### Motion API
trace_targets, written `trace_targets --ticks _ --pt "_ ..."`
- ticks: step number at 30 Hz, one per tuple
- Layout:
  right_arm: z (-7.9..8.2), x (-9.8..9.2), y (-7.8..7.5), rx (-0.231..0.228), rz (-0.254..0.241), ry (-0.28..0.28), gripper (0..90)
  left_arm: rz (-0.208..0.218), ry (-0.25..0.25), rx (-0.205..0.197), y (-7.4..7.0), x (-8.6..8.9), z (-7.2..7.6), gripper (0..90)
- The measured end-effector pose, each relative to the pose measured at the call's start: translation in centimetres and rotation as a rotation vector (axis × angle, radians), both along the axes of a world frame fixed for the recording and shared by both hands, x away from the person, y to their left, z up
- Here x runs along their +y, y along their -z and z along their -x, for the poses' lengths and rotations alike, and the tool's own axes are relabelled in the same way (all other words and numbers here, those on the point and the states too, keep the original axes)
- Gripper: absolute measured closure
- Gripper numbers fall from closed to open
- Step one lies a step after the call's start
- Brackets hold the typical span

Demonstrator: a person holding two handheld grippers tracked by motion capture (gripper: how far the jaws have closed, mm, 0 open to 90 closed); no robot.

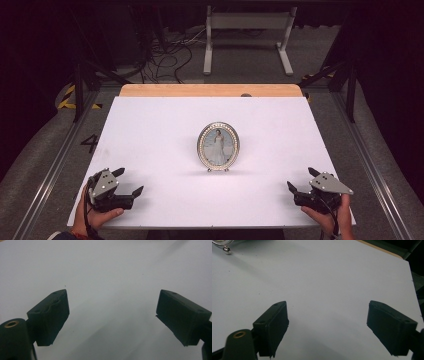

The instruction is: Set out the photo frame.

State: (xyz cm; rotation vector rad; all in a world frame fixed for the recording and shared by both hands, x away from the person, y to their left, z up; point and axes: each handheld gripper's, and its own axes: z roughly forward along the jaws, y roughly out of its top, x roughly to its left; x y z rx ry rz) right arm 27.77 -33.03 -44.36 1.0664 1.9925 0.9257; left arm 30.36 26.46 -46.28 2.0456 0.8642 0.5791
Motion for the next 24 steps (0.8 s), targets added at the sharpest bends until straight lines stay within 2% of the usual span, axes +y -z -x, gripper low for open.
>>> trace_targets --ticks 16,24 --pt "-0.29 -0.01 0.12 0.001 -0.010 0.005 17.4 0.035 0.001 0.000 -0.15 0.21 -0.22 12.9" --pt "-0.39 0.16 0.27 0.007 -0.005 -0.001 17.3 0.037 -0.005 -0.006 -0.16 0.11 -0.33 12.6"
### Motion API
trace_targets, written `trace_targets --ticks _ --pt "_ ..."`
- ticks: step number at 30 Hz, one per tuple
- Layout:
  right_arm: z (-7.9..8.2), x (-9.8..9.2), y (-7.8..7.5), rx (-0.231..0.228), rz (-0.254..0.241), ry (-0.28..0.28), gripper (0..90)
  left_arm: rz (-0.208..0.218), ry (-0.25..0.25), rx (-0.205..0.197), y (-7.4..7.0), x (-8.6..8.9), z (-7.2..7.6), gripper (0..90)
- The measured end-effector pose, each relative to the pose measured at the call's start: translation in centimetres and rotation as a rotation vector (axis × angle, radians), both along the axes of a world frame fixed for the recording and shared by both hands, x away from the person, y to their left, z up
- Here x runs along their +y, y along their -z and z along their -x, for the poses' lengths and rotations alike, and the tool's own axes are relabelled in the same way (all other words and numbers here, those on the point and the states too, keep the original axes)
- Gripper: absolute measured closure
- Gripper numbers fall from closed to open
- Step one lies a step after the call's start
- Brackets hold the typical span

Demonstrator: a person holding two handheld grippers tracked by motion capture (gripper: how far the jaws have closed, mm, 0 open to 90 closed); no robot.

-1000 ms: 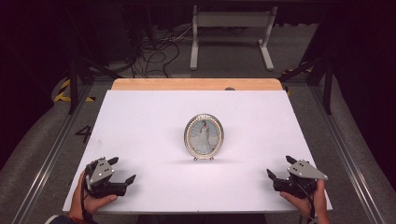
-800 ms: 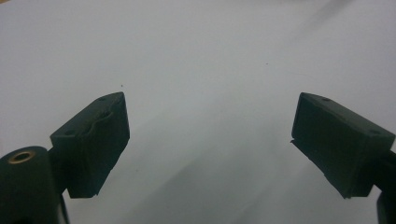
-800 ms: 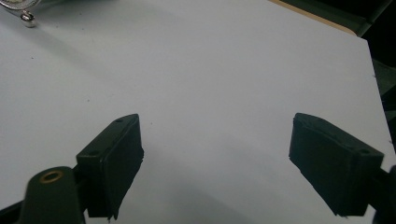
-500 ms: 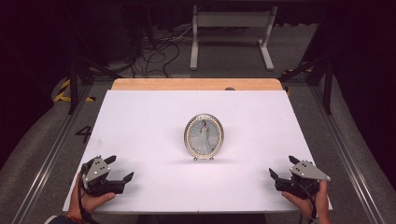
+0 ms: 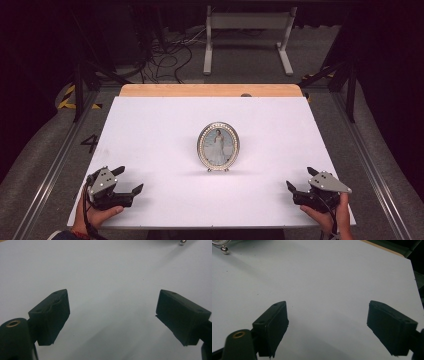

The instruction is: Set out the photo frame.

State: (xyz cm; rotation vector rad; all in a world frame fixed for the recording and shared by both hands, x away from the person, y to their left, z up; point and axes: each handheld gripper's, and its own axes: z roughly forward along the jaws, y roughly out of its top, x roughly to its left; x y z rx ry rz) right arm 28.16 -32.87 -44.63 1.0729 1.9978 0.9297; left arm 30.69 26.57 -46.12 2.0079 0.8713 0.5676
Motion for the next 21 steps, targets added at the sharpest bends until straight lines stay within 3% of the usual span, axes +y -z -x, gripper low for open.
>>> trace_targets --ticks 21 --pt "-0.14 0.14 0.26 0.007 0.010 -0.005 17.2 -0.005 0.002 0.020 0.18 -0.34 -0.28 12.7"
